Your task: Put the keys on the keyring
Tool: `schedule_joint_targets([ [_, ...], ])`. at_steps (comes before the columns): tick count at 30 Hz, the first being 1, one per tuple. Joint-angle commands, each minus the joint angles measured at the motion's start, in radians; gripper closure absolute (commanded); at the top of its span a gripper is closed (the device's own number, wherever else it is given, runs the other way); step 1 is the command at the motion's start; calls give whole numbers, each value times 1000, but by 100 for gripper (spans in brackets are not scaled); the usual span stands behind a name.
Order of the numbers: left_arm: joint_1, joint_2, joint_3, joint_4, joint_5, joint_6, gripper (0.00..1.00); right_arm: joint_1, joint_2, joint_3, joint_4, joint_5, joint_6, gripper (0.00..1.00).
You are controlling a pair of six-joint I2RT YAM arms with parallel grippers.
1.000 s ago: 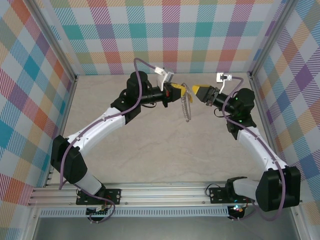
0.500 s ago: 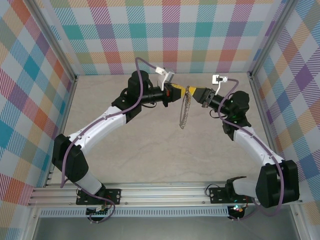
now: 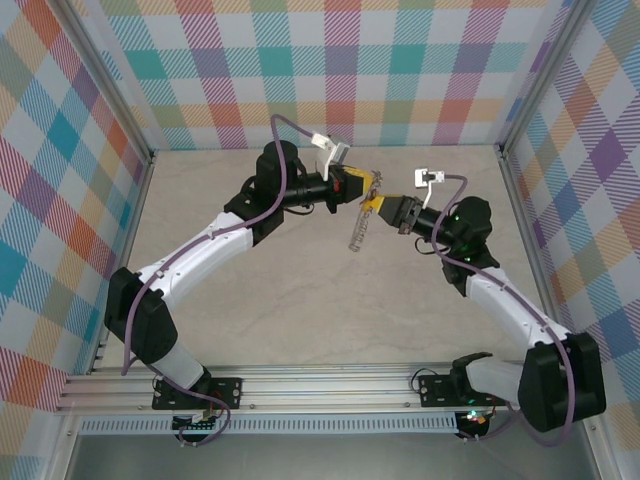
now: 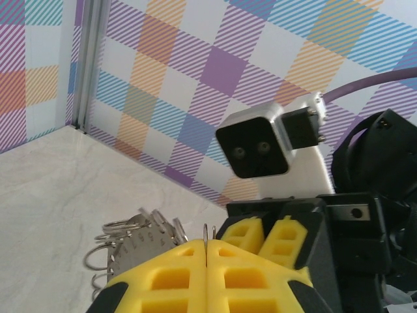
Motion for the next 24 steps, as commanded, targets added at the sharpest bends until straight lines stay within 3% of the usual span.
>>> schedule_joint_targets([
  [1, -5, -6, 36, 67, 15, 0, 100, 0, -69, 22, -117, 17, -90, 85],
  [9, -1, -15, 34, 67, 32, 0, 100, -38, -188, 55, -314, 52, -206, 86],
  [15, 2, -23, 27, 68, 47, 1, 100, -55, -175, 102, -313, 65, -216, 85],
  [21, 4, -31, 24, 65, 64, -2, 100, -60, -93, 172, -249, 49, -209, 69],
  [24, 4, -31, 25, 62, 77, -3, 100, -63, -54, 203, -226, 36, -210, 68],
])
